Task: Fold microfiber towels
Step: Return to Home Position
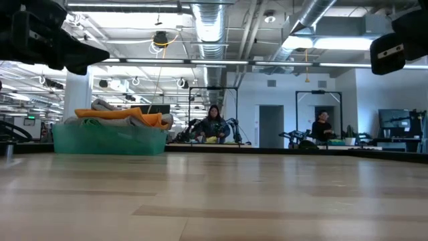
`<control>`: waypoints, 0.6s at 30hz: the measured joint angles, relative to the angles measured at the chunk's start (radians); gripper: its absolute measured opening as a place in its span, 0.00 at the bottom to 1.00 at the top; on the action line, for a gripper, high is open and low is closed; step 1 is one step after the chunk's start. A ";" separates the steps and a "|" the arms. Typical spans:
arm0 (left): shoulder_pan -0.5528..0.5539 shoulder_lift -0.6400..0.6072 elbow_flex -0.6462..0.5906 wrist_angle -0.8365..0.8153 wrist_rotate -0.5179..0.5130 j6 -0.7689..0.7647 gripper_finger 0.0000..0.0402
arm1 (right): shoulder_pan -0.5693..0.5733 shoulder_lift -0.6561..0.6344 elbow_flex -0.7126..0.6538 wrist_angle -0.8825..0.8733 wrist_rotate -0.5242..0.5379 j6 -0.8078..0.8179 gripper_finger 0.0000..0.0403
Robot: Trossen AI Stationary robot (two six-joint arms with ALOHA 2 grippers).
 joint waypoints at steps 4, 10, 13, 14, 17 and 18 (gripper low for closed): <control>0.000 0.000 0.000 -0.001 0.007 -0.074 0.00 | 0.000 0.000 0.000 -0.001 0.011 -0.021 0.04; 0.000 0.000 0.000 -0.002 0.007 -0.126 0.00 | 0.000 0.000 0.000 -0.005 0.016 -0.022 0.06; 0.000 0.000 0.000 -0.002 0.007 -0.113 0.00 | 0.000 0.000 0.000 -0.005 0.038 -0.007 0.07; 0.000 0.000 0.000 -0.002 0.007 -0.113 0.00 | 0.000 0.000 0.000 -0.005 0.041 -0.006 0.08; 0.000 0.000 0.000 -0.002 0.007 -0.122 0.00 | 0.000 0.000 0.000 -0.007 0.040 -0.005 0.08; 0.000 0.000 0.000 -0.002 0.007 -0.122 0.00 | 0.000 0.000 0.000 -0.007 0.040 -0.005 0.08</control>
